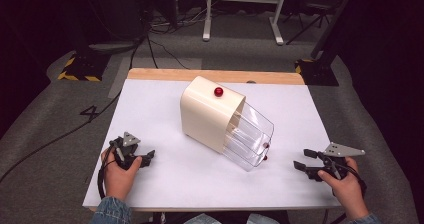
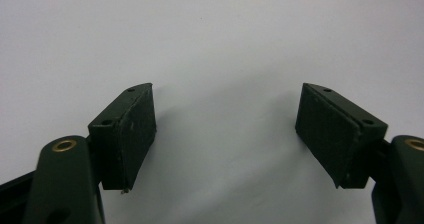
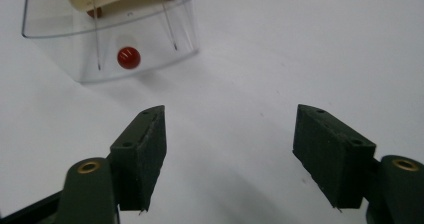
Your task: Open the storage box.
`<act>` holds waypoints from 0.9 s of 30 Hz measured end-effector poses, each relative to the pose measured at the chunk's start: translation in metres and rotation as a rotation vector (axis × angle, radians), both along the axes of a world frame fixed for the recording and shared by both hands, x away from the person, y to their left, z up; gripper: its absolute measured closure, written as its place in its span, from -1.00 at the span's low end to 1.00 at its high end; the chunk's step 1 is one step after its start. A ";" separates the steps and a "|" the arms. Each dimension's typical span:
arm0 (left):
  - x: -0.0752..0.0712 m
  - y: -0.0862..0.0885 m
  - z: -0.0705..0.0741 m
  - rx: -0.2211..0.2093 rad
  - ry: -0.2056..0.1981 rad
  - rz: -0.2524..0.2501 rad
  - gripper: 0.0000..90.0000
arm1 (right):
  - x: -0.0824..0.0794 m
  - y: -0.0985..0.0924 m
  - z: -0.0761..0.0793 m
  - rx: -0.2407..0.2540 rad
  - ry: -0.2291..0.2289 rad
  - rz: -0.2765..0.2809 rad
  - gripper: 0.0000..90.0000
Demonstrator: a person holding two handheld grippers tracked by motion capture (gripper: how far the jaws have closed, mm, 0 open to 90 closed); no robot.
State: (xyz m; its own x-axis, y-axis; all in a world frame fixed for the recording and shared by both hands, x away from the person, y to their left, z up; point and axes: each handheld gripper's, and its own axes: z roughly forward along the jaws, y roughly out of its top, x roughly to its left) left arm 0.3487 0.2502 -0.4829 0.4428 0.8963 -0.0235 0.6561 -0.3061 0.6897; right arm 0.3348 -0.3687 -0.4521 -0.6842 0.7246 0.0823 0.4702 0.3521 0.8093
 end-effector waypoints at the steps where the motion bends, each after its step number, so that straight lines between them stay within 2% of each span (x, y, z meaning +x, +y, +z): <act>1: 0.000 0.000 0.000 0.001 0.000 0.000 -0.46 | -0.001 -0.003 -0.001 -0.007 0.009 -0.006 -0.35; 5: 0.000 0.000 0.000 0.000 0.000 0.000 -0.46 | -0.004 -0.015 -0.006 -0.033 0.081 -0.016 -0.34; 6: 0.000 0.000 0.000 0.000 0.000 0.000 -0.46 | -0.005 -0.018 -0.007 -0.057 0.090 -0.020 -0.34; 8: 0.000 0.000 0.000 0.001 0.000 0.000 -0.46 | -0.006 -0.022 -0.008 -0.098 0.088 -0.025 -0.37; 14: 0.000 0.000 0.000 0.001 0.000 0.000 -0.46 | -0.007 -0.030 -0.014 -0.152 0.111 -0.034 -0.43; 18: 0.000 0.000 0.000 0.000 0.000 0.000 -0.46 | -0.004 -0.029 -0.016 -0.184 0.099 -0.034 -0.51; 21: 0.000 0.000 0.000 0.001 0.001 0.000 -0.46 | -0.002 -0.027 -0.020 -0.175 0.037 -0.063 -0.66; 22: 0.000 0.000 0.000 0.001 0.000 0.000 -0.46 | -0.001 -0.026 -0.022 -0.174 0.027 -0.082 -0.64; 27: 0.000 0.000 0.000 0.001 0.000 0.000 -0.46 | 0.000 -0.024 -0.028 -0.167 0.038 -0.103 -0.67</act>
State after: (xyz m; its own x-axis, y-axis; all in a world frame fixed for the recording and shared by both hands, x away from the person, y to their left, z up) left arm 0.3488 0.2503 -0.4828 0.4433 0.8961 -0.0230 0.6563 -0.3070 0.6892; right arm 0.3353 -0.3929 -0.4804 -0.6043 0.7965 -0.0204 0.5399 0.4281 0.7248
